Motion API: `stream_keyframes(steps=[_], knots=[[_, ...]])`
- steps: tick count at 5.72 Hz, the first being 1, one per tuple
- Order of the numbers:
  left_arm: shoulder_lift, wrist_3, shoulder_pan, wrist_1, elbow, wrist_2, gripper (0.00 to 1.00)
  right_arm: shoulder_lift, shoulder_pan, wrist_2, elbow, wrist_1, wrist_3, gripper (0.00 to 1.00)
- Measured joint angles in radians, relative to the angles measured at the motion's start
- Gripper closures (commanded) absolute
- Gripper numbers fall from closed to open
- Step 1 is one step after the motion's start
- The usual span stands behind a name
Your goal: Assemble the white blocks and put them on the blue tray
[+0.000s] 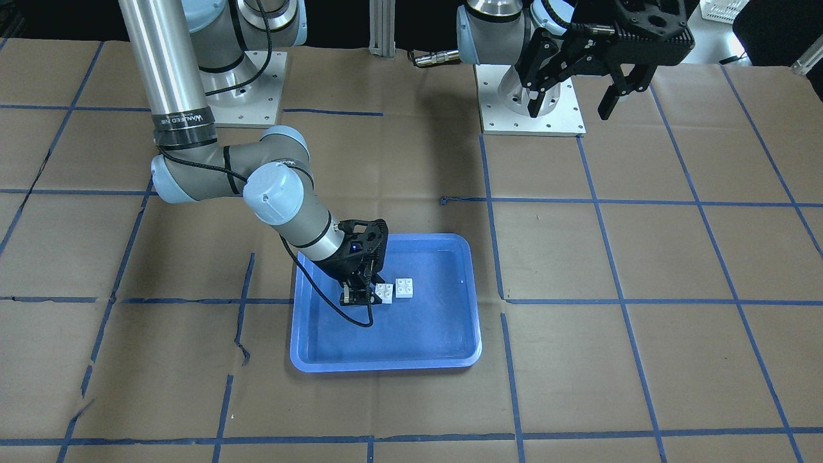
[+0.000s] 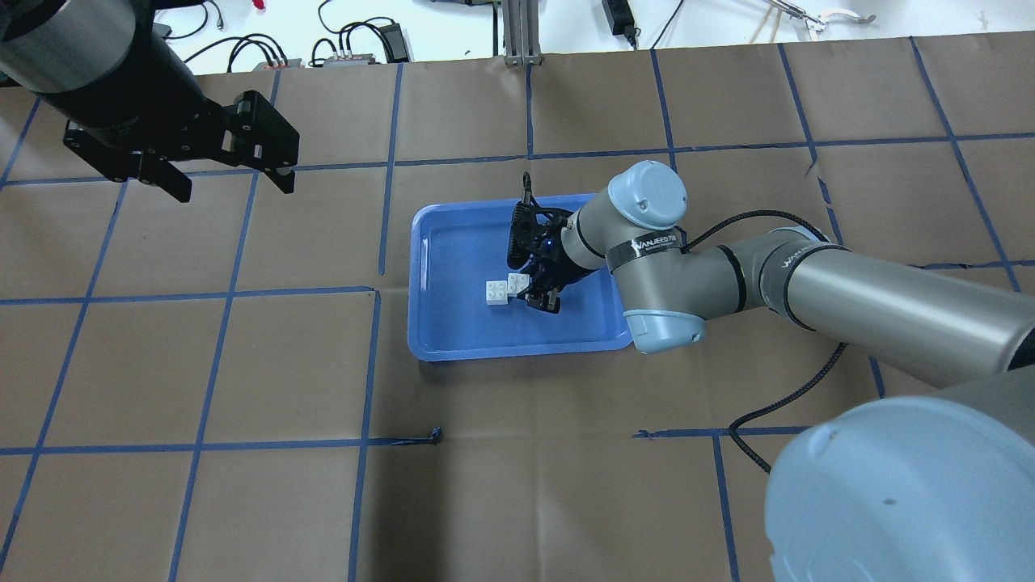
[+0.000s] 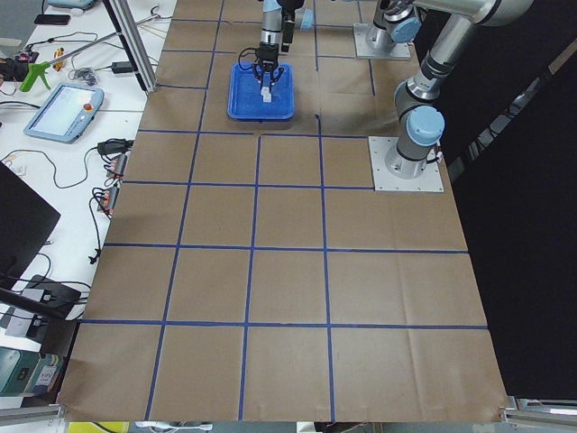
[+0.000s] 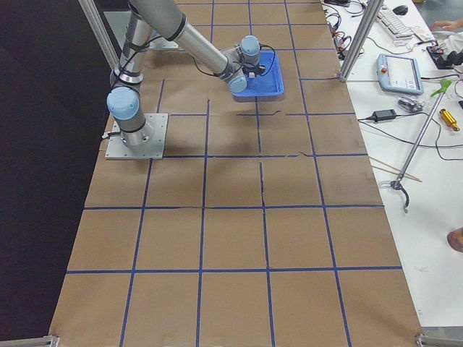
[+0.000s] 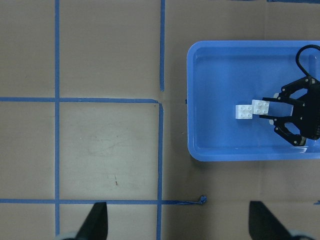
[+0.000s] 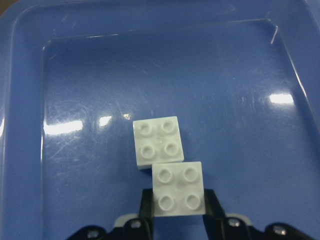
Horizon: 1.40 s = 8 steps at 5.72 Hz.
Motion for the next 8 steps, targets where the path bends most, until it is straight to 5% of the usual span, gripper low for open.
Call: stream_keyframes(steps=[8], knots=[[-0.007,0.003,0.0,0.055,0.002,-0.018,0.01,0.001,0.0,0.003,0.0,0.008,0.001,0.7]])
